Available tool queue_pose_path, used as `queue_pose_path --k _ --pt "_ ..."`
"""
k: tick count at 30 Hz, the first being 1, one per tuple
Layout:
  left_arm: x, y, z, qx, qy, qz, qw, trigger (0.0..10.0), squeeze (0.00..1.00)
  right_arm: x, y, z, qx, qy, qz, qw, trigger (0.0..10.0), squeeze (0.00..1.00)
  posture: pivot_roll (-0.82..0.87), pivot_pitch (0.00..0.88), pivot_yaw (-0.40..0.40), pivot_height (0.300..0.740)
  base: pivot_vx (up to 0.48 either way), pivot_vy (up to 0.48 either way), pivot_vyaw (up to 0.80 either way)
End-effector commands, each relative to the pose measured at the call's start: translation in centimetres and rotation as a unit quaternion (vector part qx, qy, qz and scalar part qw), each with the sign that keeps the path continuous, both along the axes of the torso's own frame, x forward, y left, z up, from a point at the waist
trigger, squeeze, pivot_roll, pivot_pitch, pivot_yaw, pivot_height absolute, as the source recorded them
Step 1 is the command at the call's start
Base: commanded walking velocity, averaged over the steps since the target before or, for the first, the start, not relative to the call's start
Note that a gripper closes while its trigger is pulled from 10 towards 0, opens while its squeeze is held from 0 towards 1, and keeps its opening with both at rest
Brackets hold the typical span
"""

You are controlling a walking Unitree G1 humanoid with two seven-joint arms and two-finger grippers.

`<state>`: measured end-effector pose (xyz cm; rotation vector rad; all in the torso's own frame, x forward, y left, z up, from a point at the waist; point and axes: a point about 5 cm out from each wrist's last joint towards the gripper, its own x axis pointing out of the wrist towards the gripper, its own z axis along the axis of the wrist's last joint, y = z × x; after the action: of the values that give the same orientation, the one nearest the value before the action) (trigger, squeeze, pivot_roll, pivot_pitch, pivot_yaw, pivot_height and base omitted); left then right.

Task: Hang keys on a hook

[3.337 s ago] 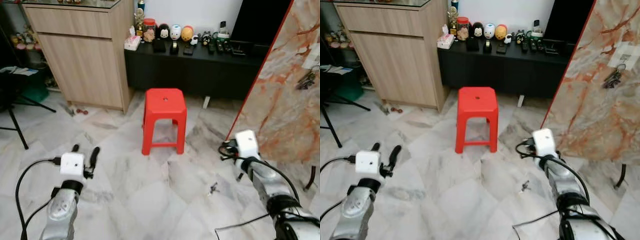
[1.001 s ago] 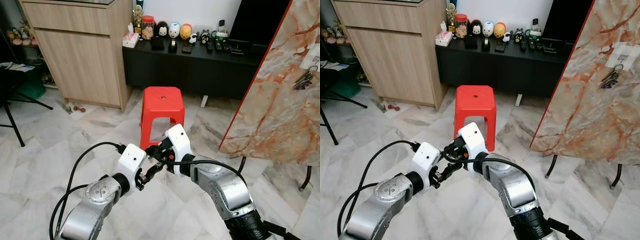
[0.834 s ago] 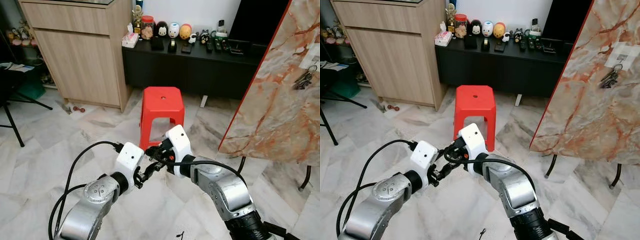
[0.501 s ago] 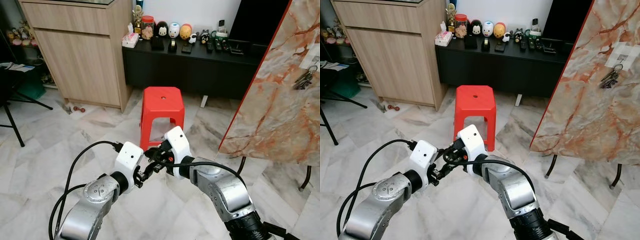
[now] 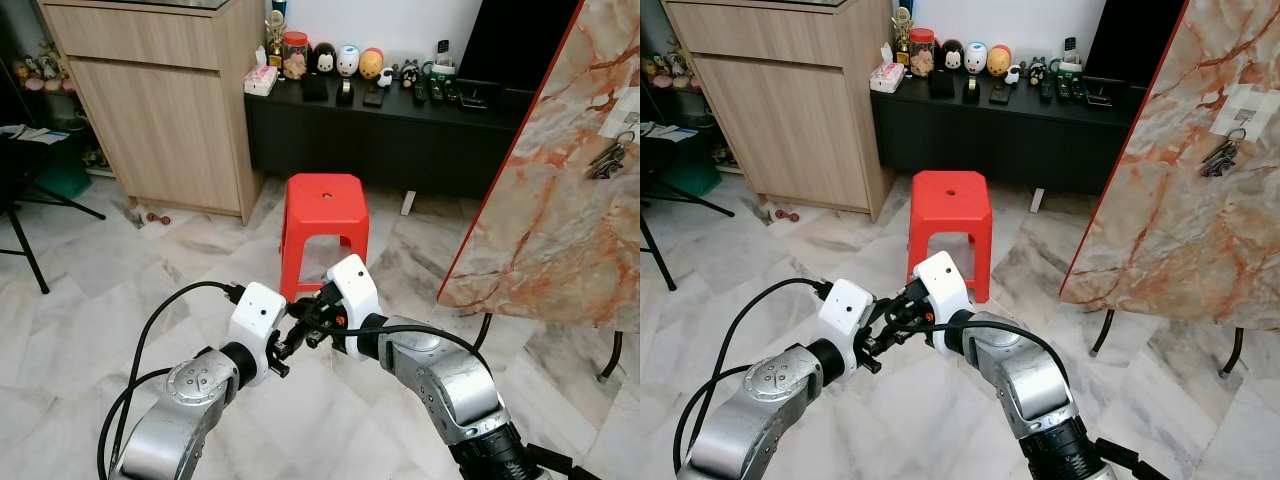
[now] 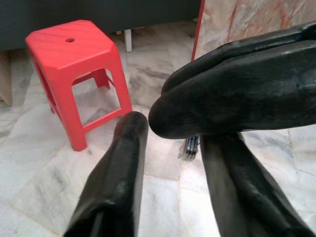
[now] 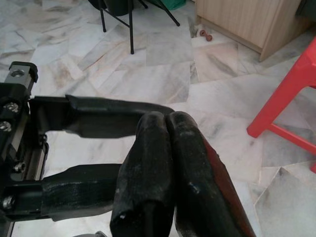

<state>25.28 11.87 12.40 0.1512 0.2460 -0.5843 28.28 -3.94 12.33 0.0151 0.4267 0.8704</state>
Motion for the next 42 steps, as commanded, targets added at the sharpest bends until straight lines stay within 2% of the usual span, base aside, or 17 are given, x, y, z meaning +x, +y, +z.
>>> queue_pose_path --k 1,23,24,35,38,40,41,42 --pt "0.1 0.0 0.4 -0.005 -0.010 -0.002 1.000 0.0 0.00 -0.1 -0.1 0.3 0.000 -0.005 -0.001 1.000 10.0 0.00 0.05 0.039 -0.102 0.740 0.000 0.000 0.00" --pt "0.0 0.0 0.4 -0.006 -0.011 -0.004 1.000 0.0 0.00 0.3 -0.5 0.4 0.002 -0.010 -0.017 1.000 10.0 0.00 0.05 0.042 -0.100 0.740 0.000 0.000 0.00" --pt "0.0 0.0 0.4 -0.006 -0.012 -0.004 1.000 0.0 0.00 0.3 -0.5 0.4 0.002 -0.010 -0.017 1.000 10.0 1.00 0.05 0.042 -0.101 0.740 0.000 0.000 0.00" --pt "0.1 0.0 0.4 -0.007 -0.011 -0.006 1.000 0.0 0.00 1.2 -1.4 0.4 -0.006 -0.016 -0.065 0.998 10.0 1.00 0.05 0.042 -0.099 0.740 0.000 0.000 0.00" --pt "0.1 0.1 0.4 -0.006 -0.011 -0.006 1.000 0.0 0.00 1.9 -2.1 0.6 -0.001 -0.021 -0.108 0.994 10.0 1.00 0.06 0.045 -0.098 0.740 0.000 0.000 0.00" --pt "0.0 0.1 0.4 -0.005 -0.010 -0.006 1.000 0.0 0.00 2.8 -2.9 1.2 0.022 -0.033 -0.158 0.987 10.0 1.00 0.06 0.045 -0.098 0.740 0.000 0.000 0.00" --pt "0.0 0.1 0.4 -0.005 -0.010 -0.006 1.000 0.0 0.00 2.8 -2.9 1.2 0.022 -0.033 -0.158 0.987 10.0 1.00 0.06 0.045 -0.098 0.740 0.000 0.000 0.00" --pt "0.0 0.1 0.4 -0.005 -0.009 -0.007 1.000 0.0 0.00 3.2 -3.3 1.7 0.037 -0.039 -0.180 0.982 10.0 0.81 0.06 0.047 -0.096 0.740 0.000 0.000 0.00"
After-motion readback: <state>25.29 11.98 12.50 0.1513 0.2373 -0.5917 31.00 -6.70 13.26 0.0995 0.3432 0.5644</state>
